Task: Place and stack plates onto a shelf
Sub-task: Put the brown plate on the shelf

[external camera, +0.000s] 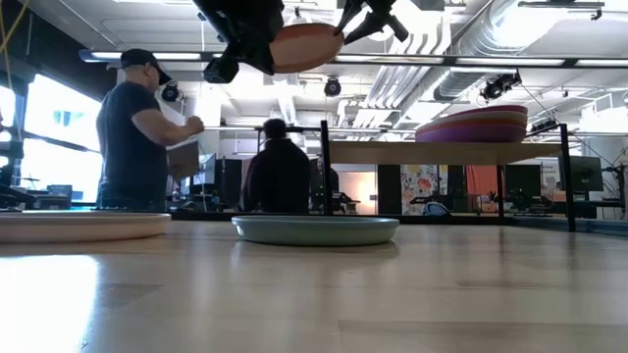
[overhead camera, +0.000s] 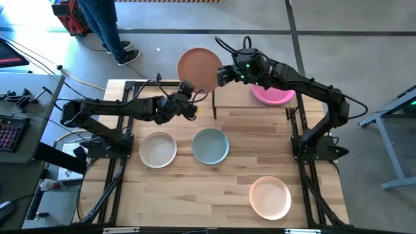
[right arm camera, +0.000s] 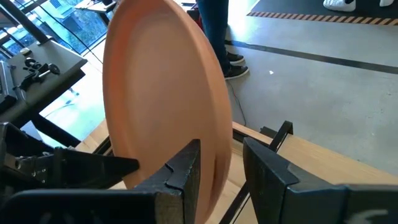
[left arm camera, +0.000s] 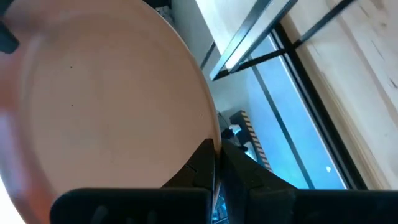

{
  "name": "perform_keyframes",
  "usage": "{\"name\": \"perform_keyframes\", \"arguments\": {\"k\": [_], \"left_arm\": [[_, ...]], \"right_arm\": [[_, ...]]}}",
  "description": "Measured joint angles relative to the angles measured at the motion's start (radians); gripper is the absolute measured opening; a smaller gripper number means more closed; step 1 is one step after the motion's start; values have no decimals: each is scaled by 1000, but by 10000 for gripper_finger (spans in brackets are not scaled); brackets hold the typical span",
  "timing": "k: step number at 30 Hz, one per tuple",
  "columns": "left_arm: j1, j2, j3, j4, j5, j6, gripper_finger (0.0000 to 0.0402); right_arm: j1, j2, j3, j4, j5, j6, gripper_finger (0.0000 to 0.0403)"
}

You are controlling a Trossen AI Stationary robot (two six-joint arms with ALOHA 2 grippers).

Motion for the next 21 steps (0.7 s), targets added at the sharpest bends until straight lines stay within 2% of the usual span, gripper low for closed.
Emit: {"name": "perform_keyframes", "arguments": {"k": [7,14,21], "left_arm": [[-16,0,0,-5,13,-46,3],[-27,0,0,-2,53,-53,4],[-32,0,0,-3,57,-72,5]], "right_arm": [[0,0,0,0,0,0,89],[0,1,0,-7,9,-1,9],[0,2,0,-70,23,23,3]]}}
